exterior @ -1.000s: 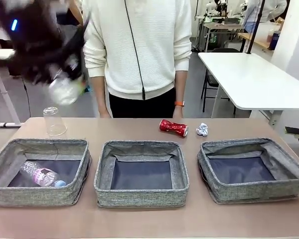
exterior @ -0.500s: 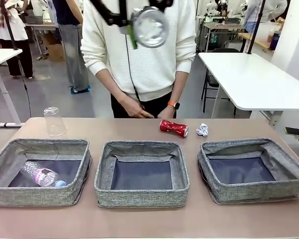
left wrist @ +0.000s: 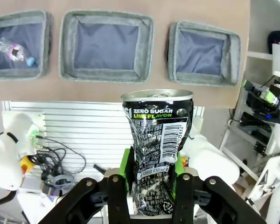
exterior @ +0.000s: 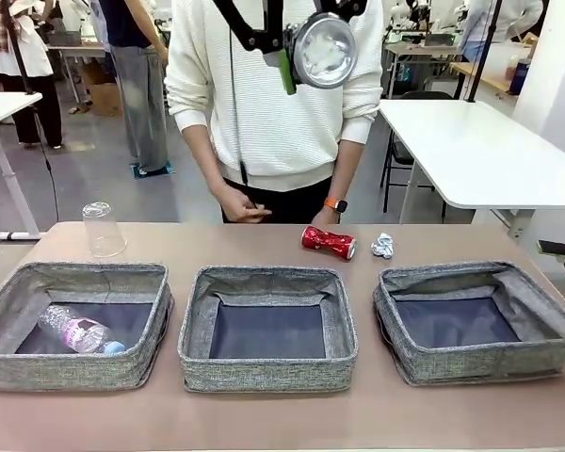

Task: Sort the waste into the appropriate baskets.
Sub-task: Pick up the waste item pointed out by the person.

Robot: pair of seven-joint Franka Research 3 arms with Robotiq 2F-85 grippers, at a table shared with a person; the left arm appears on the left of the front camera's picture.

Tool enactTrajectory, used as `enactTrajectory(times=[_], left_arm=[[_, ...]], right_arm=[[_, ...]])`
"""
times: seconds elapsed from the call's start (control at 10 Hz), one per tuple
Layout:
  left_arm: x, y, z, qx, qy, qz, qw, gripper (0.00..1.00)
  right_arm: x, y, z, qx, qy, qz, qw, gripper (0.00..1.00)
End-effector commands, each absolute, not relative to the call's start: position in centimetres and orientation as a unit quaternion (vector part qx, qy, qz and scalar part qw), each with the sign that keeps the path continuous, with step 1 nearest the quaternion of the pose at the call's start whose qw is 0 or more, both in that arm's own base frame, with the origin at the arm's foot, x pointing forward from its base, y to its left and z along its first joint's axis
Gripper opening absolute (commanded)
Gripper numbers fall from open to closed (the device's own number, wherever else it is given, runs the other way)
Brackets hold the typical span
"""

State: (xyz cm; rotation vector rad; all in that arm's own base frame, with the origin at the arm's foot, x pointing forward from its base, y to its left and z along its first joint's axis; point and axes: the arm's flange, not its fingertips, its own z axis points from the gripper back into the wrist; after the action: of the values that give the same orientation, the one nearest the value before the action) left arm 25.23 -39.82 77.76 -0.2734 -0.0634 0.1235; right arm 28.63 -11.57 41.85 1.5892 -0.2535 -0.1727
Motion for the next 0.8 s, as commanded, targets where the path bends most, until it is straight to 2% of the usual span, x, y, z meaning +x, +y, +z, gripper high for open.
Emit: enactTrajectory(times=[0.0, 0.1, 0.2, 0.4, 0.5, 0.7], left_arm=[[24.9, -39.2, 77.9, -0.137, -0.038, 0.066, 0.988, 0.39], [25.2, -39.8, 77.8, -0.136, -0.032, 0.062, 0.988, 0.39], [25.1, -39.8, 76.7, -0.103, -0.045, 0.055, 0.992, 0.39], [25.4, -39.8, 75.8, -0.051, -0.093, 0.096, 0.99, 0.39], [25.4, -39.9, 76.8, -0.106, -0.045, 0.057, 0.992, 0.39], [25.4, -39.9, 76.8, -0.106, -0.045, 0.057, 0.992, 0.39]], right_arm=[[28.6, -11.5, 42.6, 0.714, -0.107, -0.085, 0.687, 1.0], [28.6, -11.5, 42.6, 0.714, -0.107, -0.085, 0.687, 1.0], [28.6, -11.5, 42.6, 0.714, -0.107, -0.085, 0.687, 1.0], [28.6, -11.5, 42.6, 0.714, -0.107, -0.085, 0.687, 1.0], [28.6, -11.5, 42.6, 0.714, -0.107, -0.085, 0.687, 1.0], [28.6, -11.5, 42.6, 0.714, -0.107, -0.085, 0.687, 1.0]])
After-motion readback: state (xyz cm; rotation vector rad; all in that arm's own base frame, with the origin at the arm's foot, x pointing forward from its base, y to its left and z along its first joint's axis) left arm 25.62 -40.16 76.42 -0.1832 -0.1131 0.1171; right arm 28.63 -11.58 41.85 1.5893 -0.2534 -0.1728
